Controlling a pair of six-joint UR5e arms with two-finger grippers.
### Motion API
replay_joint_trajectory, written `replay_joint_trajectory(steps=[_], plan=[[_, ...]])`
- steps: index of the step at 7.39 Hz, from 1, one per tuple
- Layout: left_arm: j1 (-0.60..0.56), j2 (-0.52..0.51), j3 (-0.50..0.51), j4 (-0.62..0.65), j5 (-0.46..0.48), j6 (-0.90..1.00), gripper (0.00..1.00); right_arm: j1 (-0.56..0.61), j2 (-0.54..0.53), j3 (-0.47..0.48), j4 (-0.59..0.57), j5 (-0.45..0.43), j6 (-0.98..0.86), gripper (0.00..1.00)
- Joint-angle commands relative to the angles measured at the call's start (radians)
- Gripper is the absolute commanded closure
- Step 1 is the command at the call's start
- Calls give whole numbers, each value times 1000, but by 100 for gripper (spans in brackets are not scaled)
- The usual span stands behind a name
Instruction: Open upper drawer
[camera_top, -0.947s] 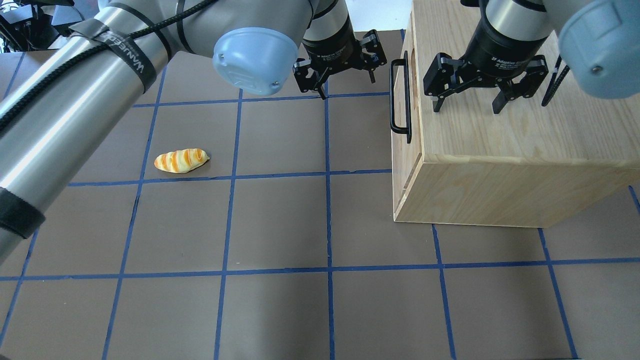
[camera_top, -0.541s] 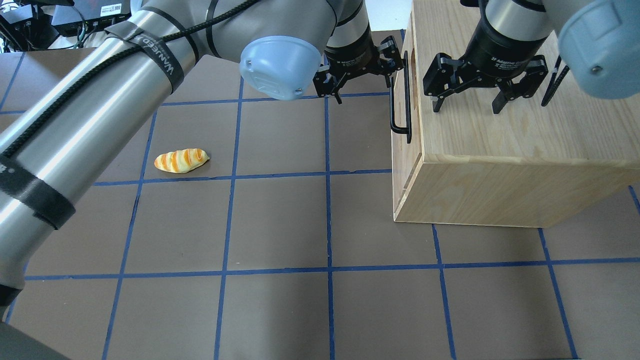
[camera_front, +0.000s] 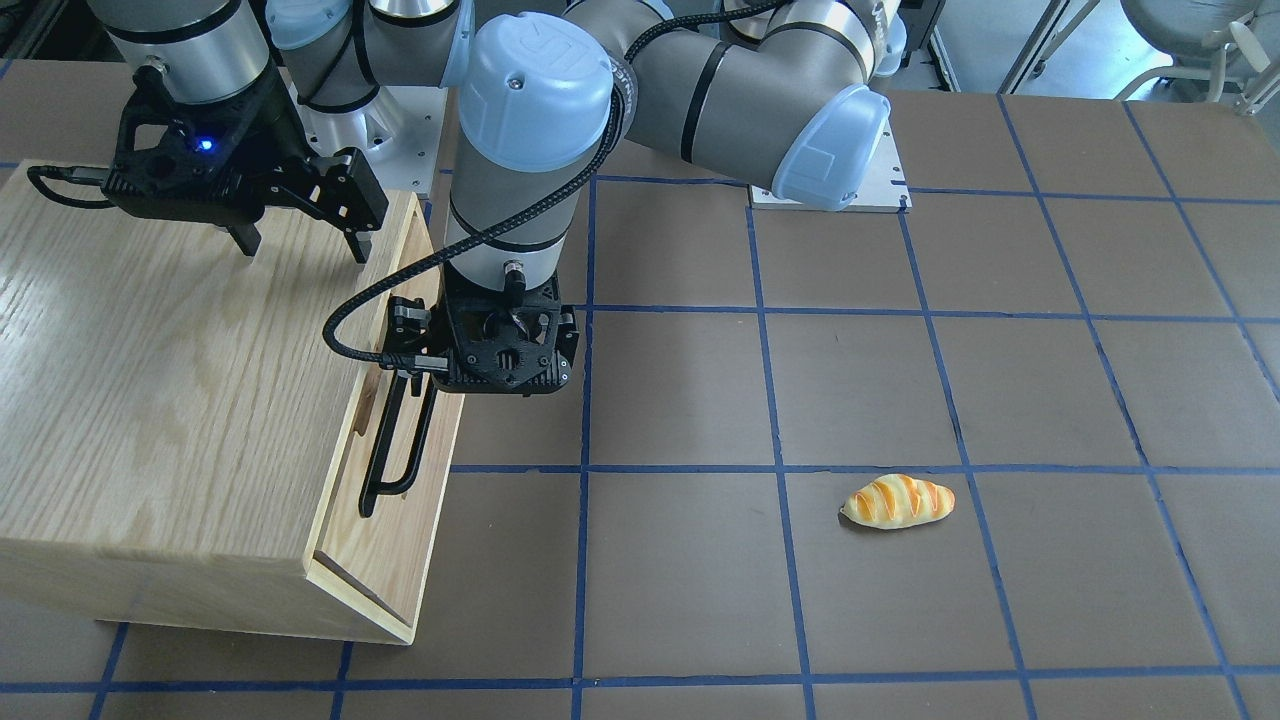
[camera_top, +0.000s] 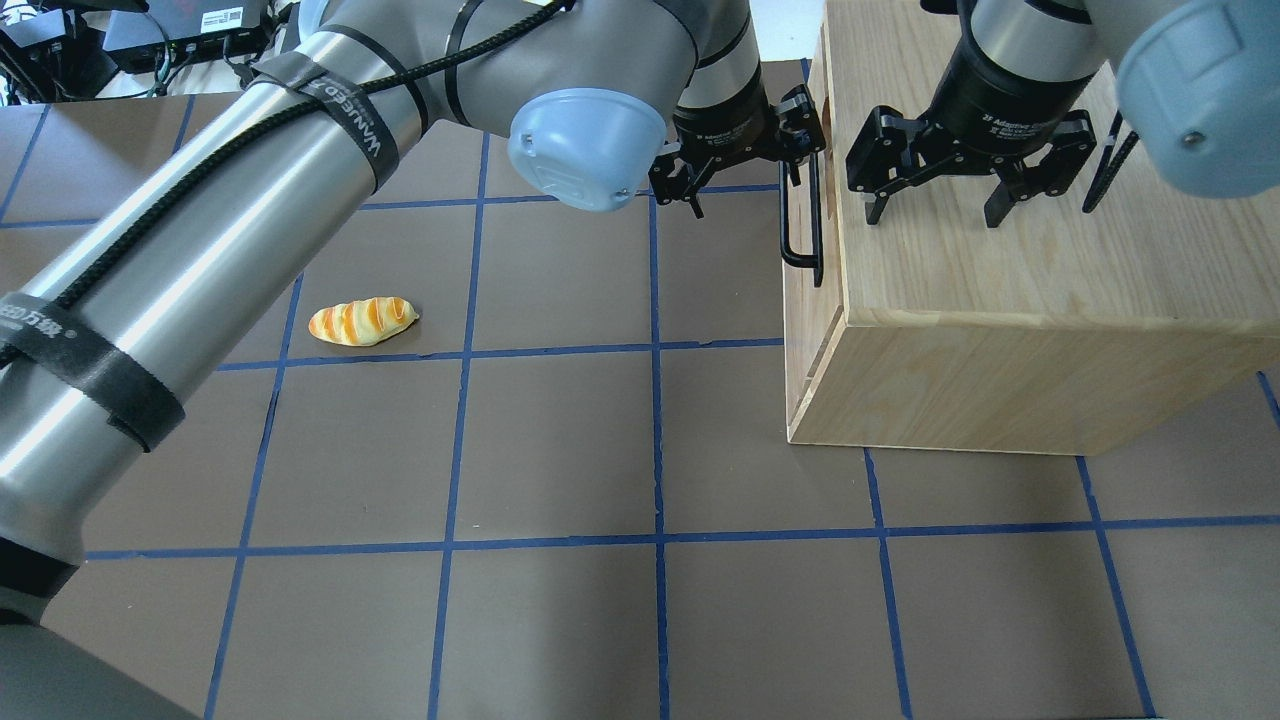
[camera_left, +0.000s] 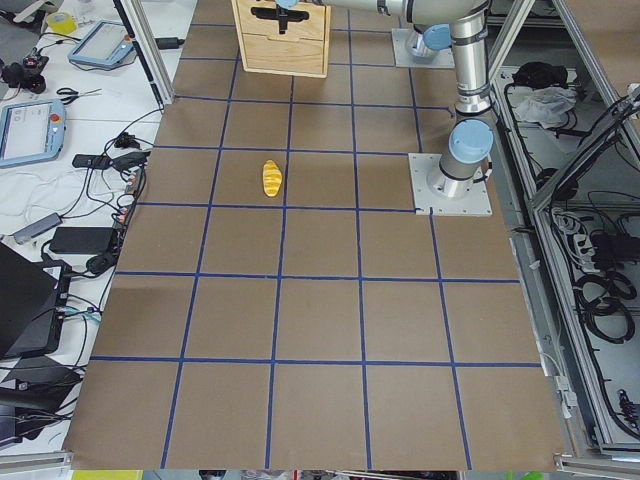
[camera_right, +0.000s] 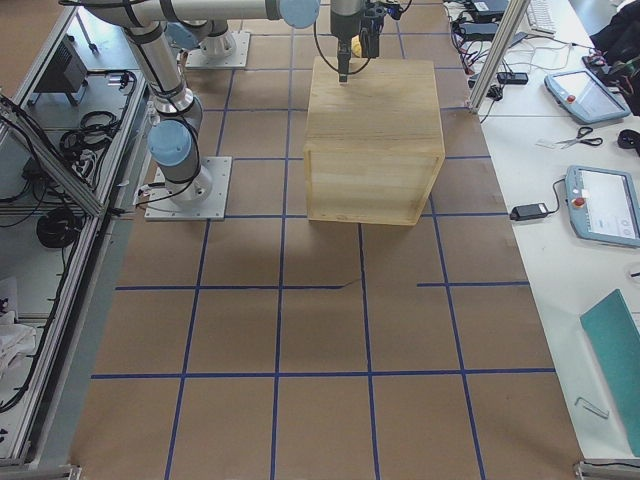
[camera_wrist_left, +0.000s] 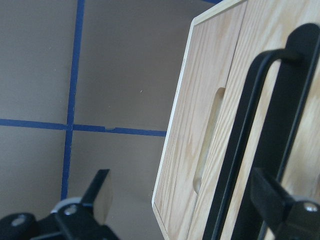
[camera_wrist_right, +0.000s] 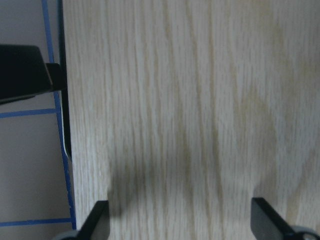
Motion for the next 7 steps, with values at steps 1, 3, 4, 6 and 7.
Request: replay_joint_trajectory(steps=[1,3,4,6,7], plan=[[-7,-9,0,0,-3,-1,0,0,0,0,0,1,0,0],[-7,-15,0,-1,-3,-1,0,0,0,0,0,0,0,0],[-7,-15,0,-1,-3,1,0,0,0,0,0,0,0,0],[-7,-18,-1,-3,-3,1,0,0,0,0,0,1,0,0],[-7,-24,-1,-4,-3,2,0,0,0,0,0,0,0,0]])
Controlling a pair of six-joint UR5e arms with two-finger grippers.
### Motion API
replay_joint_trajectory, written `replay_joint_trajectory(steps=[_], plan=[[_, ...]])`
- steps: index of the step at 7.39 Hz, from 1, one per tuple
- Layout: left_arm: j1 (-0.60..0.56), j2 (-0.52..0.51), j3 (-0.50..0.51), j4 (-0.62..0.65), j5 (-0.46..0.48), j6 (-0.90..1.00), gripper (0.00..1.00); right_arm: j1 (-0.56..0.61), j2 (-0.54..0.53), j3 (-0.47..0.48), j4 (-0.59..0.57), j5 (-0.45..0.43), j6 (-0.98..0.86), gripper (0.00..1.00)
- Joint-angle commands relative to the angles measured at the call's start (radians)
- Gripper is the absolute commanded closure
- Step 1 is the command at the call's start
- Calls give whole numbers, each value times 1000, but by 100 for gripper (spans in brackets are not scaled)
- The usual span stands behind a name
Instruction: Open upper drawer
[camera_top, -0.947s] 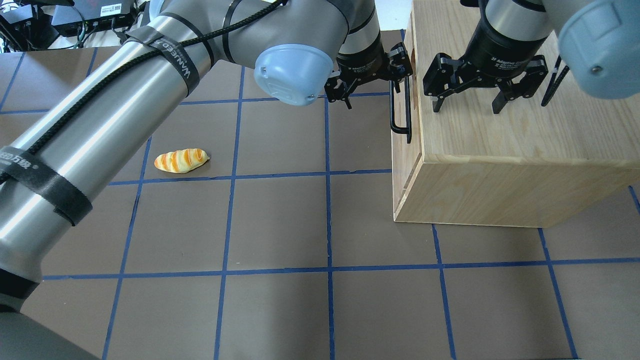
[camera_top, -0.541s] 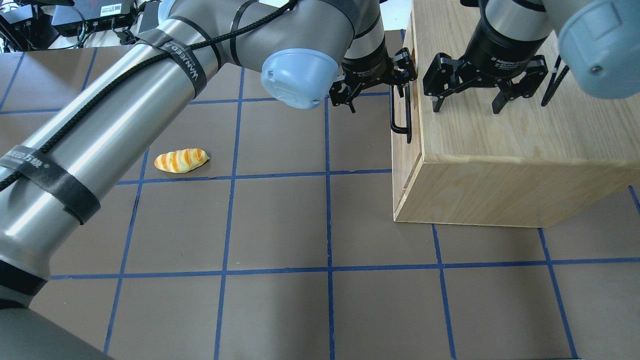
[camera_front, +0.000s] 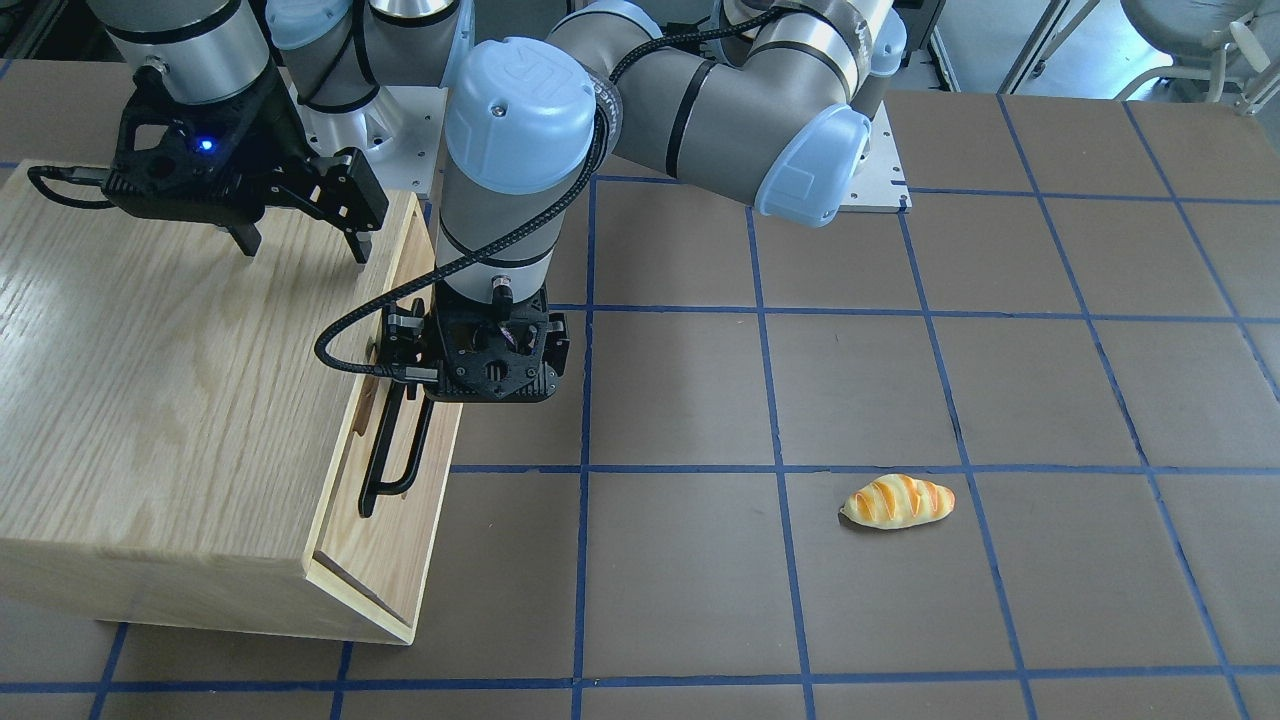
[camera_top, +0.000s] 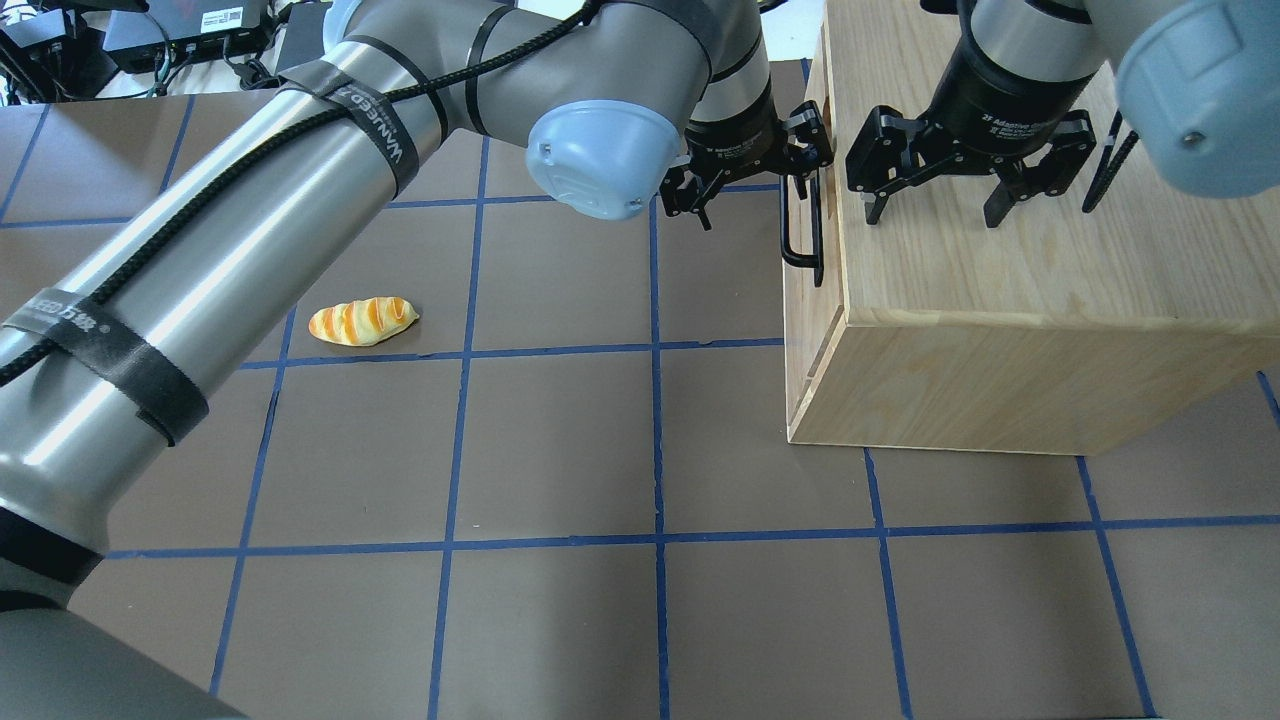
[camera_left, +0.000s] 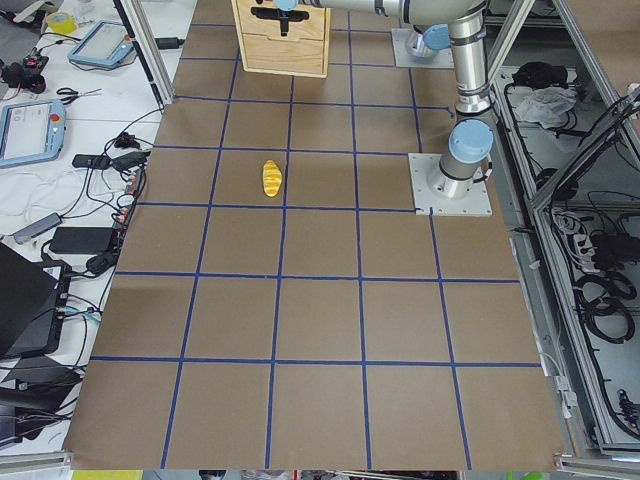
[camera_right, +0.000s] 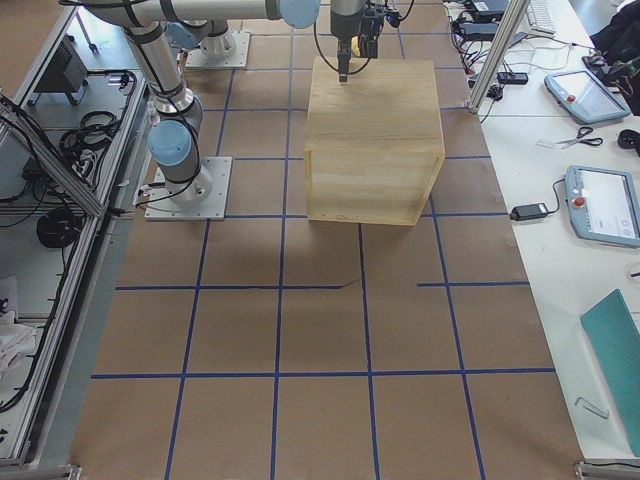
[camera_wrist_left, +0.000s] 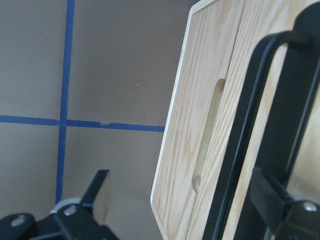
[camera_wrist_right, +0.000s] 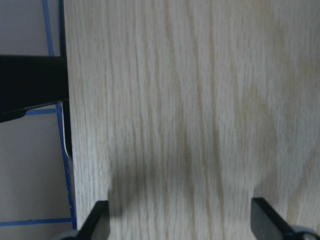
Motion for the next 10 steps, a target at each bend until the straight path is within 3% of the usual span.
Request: replay_joint_trajectory(steps=[1,10], plan=[[0,-12,-1,-3,0,0,0,0,0,0,0,-1,0,0],[0,-15,-5,-9,48,35,0,0,0,0,0,-1,0,0]])
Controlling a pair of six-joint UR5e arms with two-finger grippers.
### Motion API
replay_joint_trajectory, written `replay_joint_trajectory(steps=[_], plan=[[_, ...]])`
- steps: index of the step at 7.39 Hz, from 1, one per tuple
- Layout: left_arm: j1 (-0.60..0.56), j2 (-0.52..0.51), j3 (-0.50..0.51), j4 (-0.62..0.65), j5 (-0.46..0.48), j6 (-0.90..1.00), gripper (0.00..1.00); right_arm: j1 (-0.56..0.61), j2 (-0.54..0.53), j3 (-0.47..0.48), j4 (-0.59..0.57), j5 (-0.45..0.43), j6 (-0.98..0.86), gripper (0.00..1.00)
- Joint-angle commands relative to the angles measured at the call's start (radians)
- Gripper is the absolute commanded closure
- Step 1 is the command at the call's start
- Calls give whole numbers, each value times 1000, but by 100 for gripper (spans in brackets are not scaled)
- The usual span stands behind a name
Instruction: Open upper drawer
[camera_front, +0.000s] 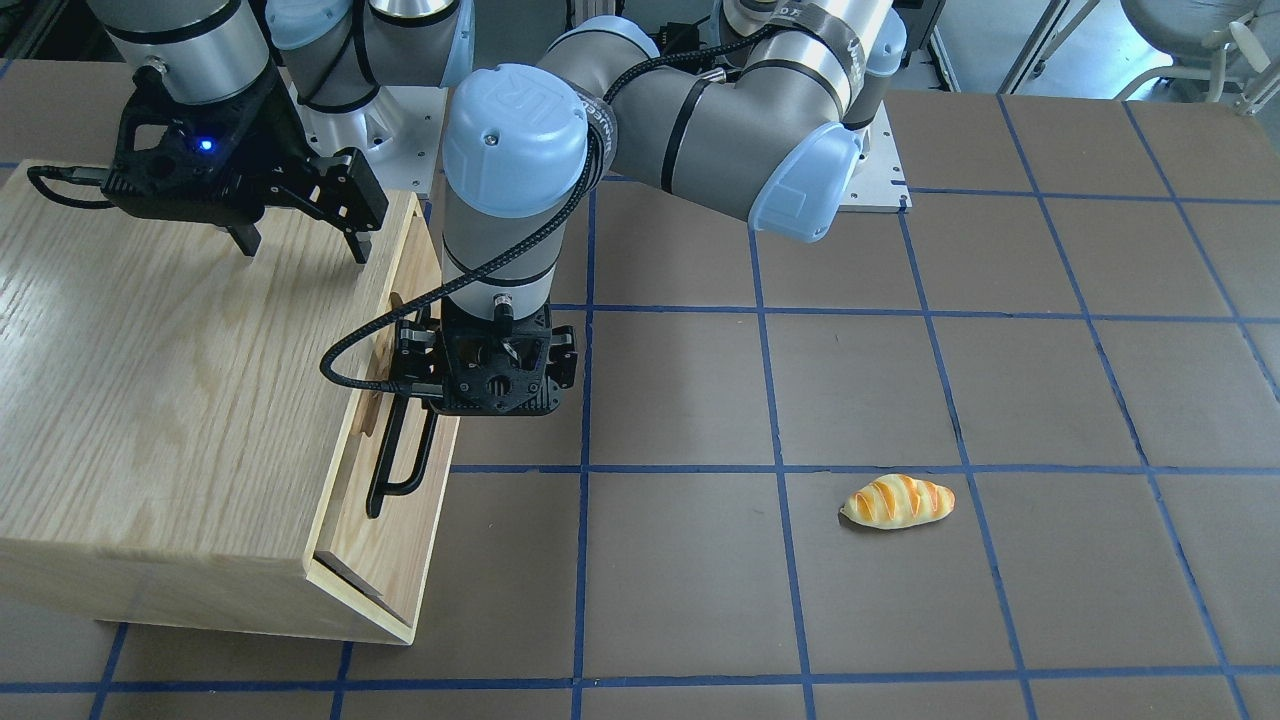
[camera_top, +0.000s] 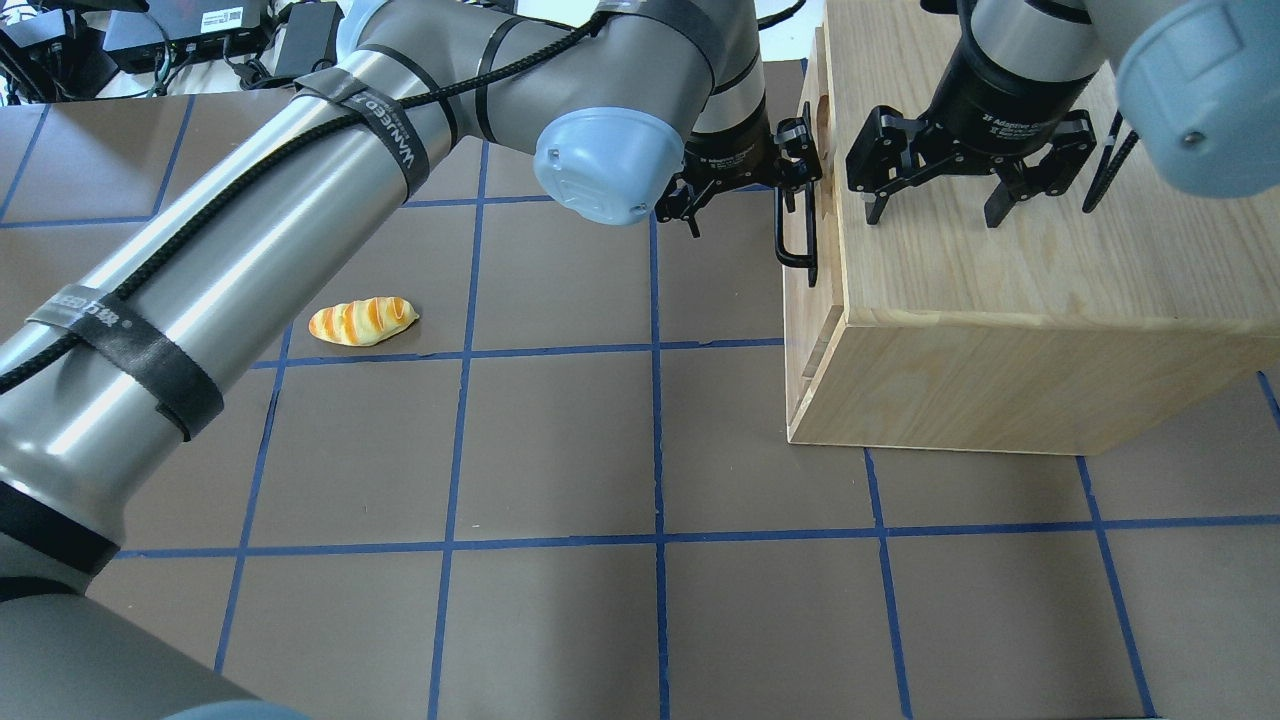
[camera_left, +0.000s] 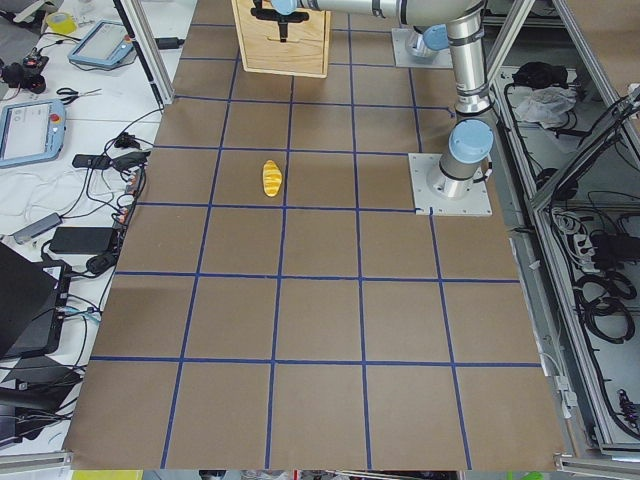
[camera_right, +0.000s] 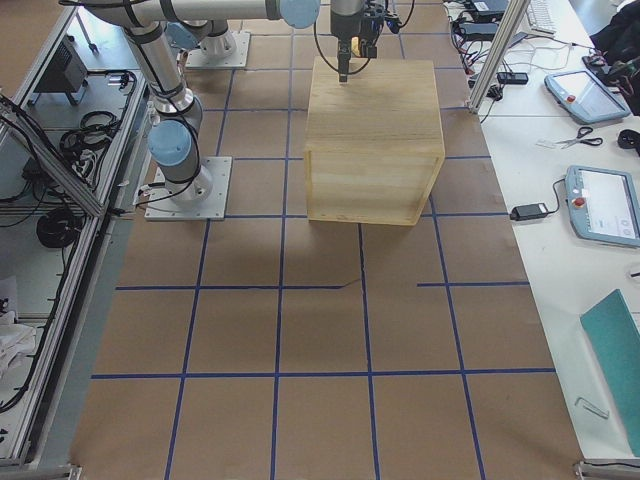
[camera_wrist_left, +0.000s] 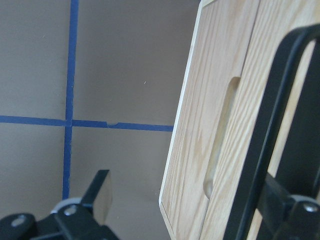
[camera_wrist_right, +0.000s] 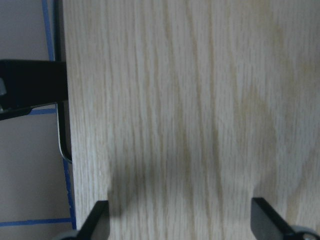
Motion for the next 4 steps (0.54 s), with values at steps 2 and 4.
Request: replay_joint_trajectory(steps=[2,4], plan=[[0,3,-4,-2,31,1,0,0,0,0,0,0,0,0],[2,7,-4,0,31,1,0,0,0,0,0,0,0,0]])
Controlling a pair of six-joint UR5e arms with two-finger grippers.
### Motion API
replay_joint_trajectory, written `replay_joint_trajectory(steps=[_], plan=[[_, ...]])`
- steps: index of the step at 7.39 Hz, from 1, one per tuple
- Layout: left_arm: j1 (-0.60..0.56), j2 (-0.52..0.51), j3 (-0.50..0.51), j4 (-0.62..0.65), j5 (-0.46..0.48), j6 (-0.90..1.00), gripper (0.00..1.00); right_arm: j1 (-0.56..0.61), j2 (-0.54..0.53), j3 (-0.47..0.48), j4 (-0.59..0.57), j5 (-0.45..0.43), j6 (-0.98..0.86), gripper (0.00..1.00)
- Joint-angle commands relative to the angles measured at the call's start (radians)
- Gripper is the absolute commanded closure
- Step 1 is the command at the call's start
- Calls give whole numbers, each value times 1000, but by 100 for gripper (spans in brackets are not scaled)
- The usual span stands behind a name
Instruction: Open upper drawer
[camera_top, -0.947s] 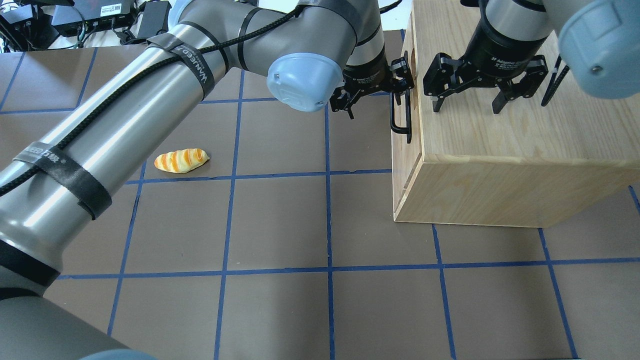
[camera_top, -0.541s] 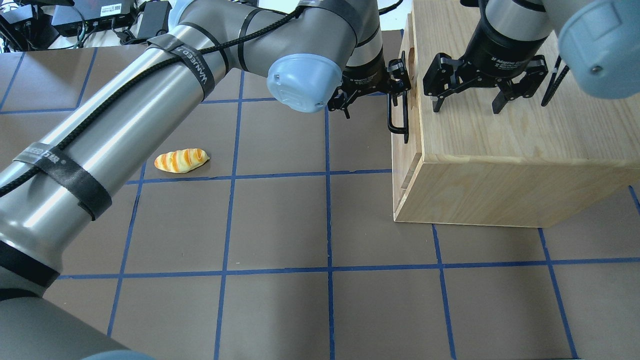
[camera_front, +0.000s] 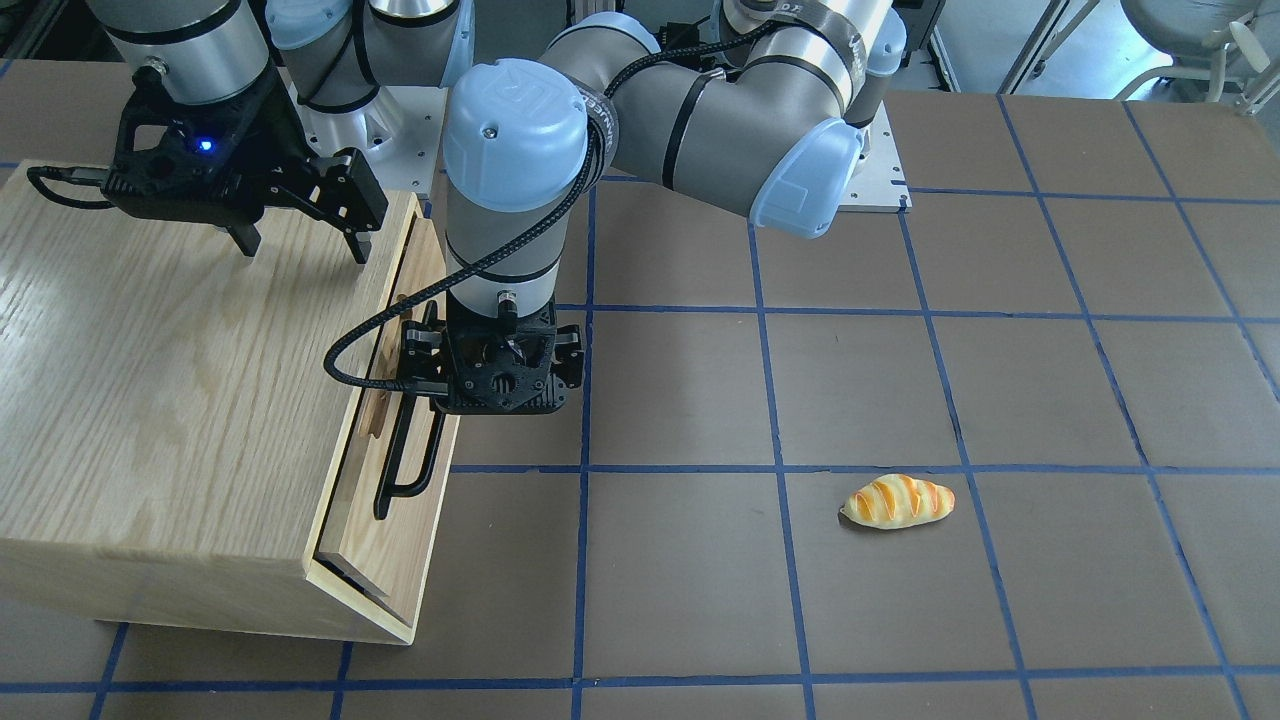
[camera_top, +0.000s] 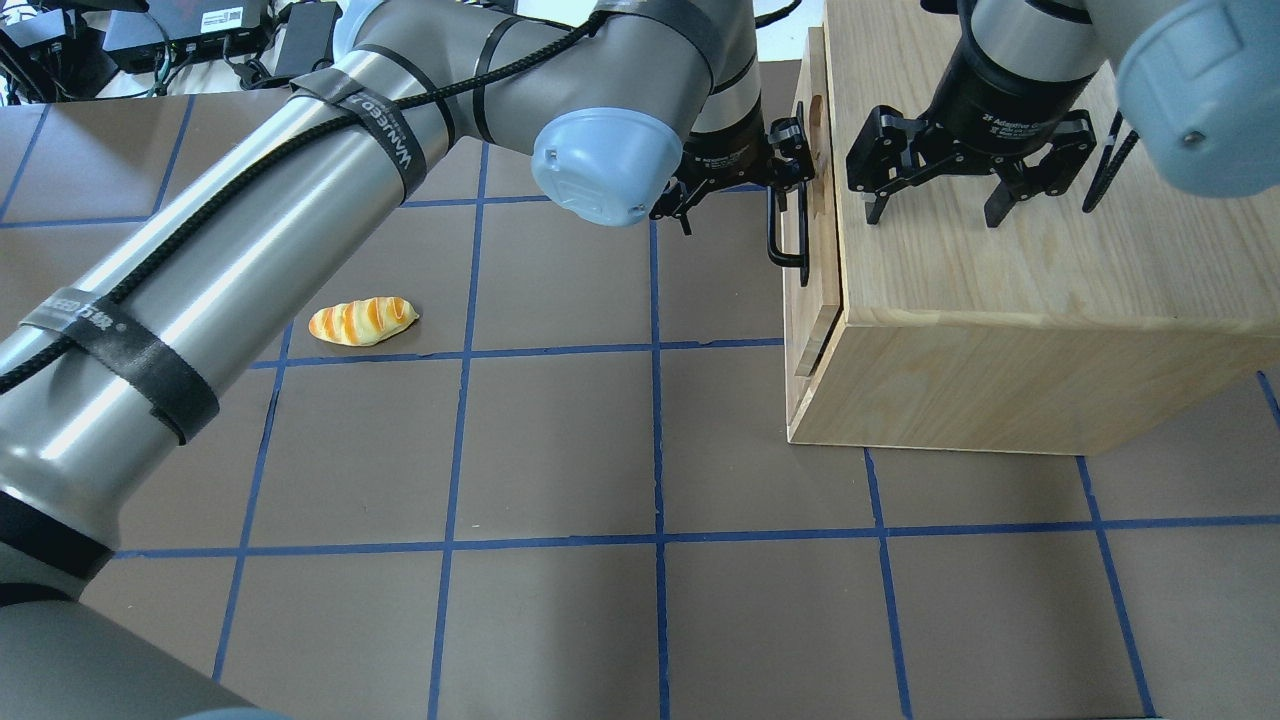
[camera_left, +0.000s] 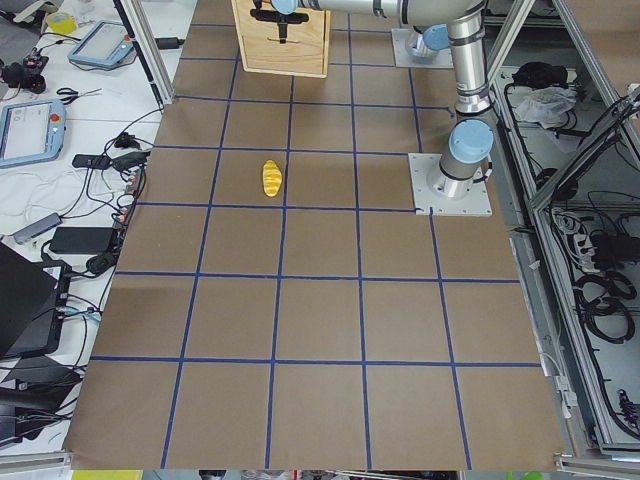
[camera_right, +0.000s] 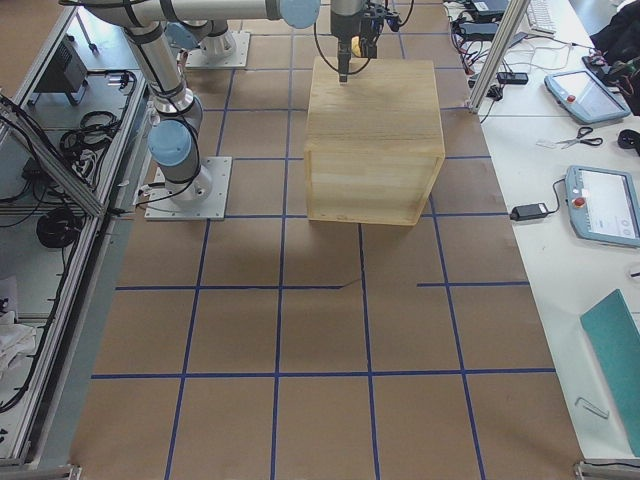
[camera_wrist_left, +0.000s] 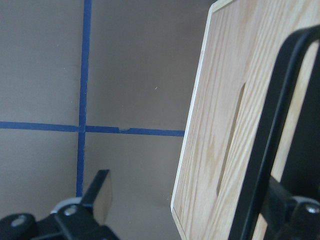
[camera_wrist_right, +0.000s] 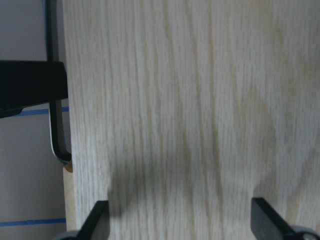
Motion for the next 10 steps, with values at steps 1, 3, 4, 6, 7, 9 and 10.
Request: replay_joint_trajectory(steps=[1,3,4,6,7,9,10], plan=[[1,5,-3,0,2,-1,0,0,0,0,0,-1,0,0],[2,7,-8,-1,4,2,0,0,0,0,0,1,0,0],[2,8,-14,-3,2,4,0,0,0,0,0,1,0,0],[5,40,-19,-44,2,4,0,0,0,0,0,1,0,0],[7,40,-22,-46,2,4,0,0,0,0,0,-1,0,0],[8,39,-22,-46,2,13,0,0,0,0,0,-1,0,0],[10,36,-22,-44,4,30,0,0,0,0,0,-1,0,0]])
